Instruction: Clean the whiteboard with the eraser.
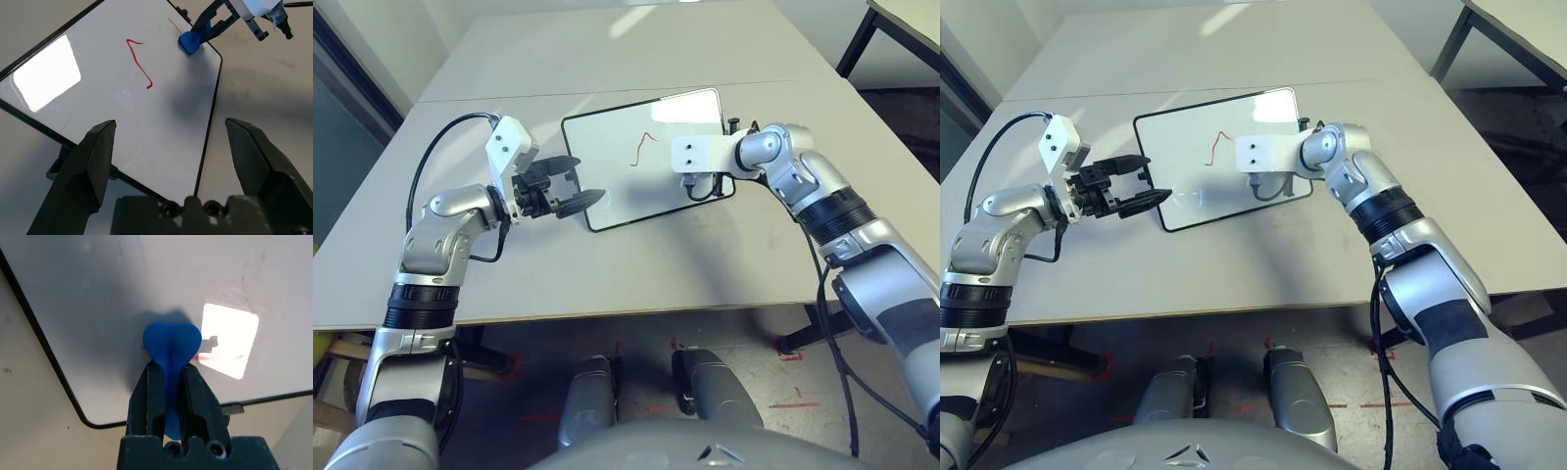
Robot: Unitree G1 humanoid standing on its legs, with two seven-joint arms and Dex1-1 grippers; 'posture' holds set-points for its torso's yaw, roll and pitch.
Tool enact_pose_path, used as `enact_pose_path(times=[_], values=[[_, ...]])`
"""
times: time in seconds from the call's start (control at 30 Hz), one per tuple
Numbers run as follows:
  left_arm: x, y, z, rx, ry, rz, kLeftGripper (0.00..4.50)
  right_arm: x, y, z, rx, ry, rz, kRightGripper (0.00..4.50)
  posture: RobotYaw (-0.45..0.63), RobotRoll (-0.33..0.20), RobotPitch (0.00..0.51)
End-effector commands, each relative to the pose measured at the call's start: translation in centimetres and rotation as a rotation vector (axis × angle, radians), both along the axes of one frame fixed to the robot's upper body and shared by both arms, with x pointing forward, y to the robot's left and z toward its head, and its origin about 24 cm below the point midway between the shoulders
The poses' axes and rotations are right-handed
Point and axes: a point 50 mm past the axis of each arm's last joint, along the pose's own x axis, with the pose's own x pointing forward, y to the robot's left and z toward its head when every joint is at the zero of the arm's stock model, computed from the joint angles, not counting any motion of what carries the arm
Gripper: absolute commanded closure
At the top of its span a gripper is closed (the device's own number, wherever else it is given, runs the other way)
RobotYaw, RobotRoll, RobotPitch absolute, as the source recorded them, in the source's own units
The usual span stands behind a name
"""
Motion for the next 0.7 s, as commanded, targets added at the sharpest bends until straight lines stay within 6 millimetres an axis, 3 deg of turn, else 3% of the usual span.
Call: enact_pose_path(times=[0.03,0.3,0.7], values=[[0.0,-0.1,0.0,0.011,-0.004,-0.005,0.00,0.0,-1.7,-1.4,-0.043,0.037,-0.062,4.34,-0.12,0.000,0.094],[0.0,-0.1,0.0,0.011,-0.003,-0.008,0.00,0.2,-2.8,-1.6,-0.046,0.039,-0.102,4.34,-0.13,0.000,0.096],[0.0,-0.2,0.0,0.010,-0.002,-0.006,0.00,1.4,-1.7,0.9,0.053,-0.002,-0.116,4.34,-0.12,0.000,0.095]])
